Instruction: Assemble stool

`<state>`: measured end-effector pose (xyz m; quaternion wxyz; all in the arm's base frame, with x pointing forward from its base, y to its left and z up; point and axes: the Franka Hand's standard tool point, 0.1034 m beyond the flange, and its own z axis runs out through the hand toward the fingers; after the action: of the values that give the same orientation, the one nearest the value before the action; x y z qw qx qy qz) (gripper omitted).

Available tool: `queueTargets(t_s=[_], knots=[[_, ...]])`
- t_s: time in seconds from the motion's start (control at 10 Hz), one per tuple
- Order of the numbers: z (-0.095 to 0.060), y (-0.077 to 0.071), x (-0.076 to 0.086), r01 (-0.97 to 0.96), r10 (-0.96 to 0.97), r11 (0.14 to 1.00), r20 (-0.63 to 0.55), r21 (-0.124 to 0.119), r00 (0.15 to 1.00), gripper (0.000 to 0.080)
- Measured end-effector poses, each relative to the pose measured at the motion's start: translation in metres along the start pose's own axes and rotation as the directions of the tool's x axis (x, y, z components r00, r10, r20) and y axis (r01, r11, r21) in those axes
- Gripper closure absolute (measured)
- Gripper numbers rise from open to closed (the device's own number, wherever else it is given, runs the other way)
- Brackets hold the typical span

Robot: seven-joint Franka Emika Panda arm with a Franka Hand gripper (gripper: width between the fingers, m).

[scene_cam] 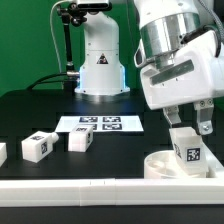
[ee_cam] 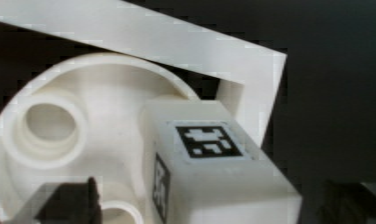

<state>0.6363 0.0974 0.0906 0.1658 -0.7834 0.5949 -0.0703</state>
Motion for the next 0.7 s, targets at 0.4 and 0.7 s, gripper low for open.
queueTargets(t_s=[0.4, 0.7], knots=[[-0.016, -0.006, -0.004, 0.066, -0.065, 0.998, 0.035, -0.018, 0.997, 0.015], [-0.015, -0.006, -0.004, 0.29, -0.289, 0.957, 0.038, -0.015, 0.957, 0.015]])
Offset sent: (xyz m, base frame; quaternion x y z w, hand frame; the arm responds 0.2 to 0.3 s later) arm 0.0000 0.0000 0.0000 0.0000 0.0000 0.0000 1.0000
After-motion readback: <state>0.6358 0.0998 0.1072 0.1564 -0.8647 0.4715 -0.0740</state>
